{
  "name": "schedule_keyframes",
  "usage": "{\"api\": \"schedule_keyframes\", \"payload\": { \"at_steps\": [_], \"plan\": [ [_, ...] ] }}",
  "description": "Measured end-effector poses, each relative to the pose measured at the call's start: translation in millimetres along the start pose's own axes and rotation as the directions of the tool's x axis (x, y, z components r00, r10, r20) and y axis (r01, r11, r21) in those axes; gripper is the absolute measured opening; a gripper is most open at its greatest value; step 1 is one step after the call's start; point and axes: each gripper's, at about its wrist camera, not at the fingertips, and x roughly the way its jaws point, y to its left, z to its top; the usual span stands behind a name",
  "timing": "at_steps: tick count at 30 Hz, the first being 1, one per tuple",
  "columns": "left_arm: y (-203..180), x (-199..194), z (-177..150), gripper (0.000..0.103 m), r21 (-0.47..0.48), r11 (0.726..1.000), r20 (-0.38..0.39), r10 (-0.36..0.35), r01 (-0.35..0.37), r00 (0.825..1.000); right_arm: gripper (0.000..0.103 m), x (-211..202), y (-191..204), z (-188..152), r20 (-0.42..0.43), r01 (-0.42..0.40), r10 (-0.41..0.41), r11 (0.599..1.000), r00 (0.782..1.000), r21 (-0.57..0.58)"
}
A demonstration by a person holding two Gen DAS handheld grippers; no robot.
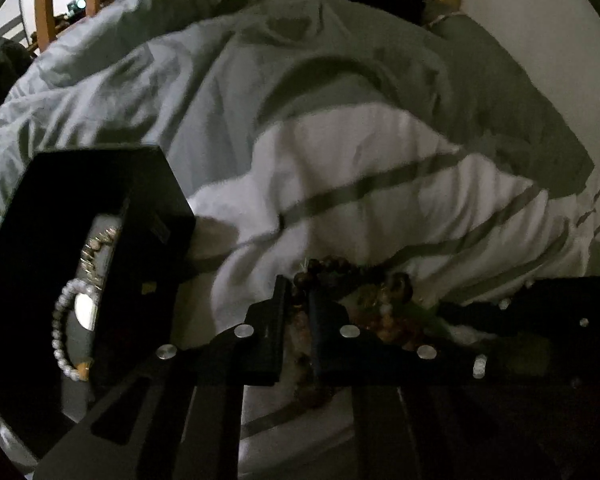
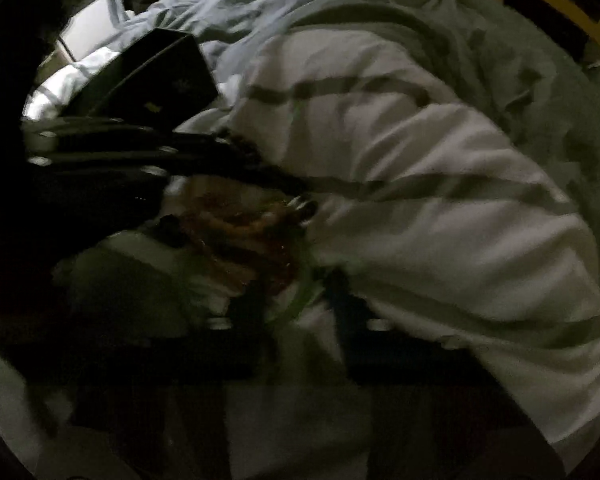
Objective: Organize jewelry
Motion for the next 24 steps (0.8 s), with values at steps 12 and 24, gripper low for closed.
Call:
{"api": "schedule_keyframes", "payload": {
  "at_steps": [12, 24],
  "plan": [
    [2.3, -30.5, 12.9, 0.01, -0.029, 1.0, 0.081, -0.008, 0.01, 0.997, 0.0, -25.9, -6.3, 9.7, 0.132, -0.061, 0.054, 0.997, 0.99, 0.05],
    [1.6, -33.0, 13.5, 0.01, -0.018, 1.0, 0.082, 0.011, -0.009, 0.997, 0.05, -2.9, -0.7, -5.5, -0.011, -0.08, 0.081, 0.996, 0.997, 0.043]
  ]
}}
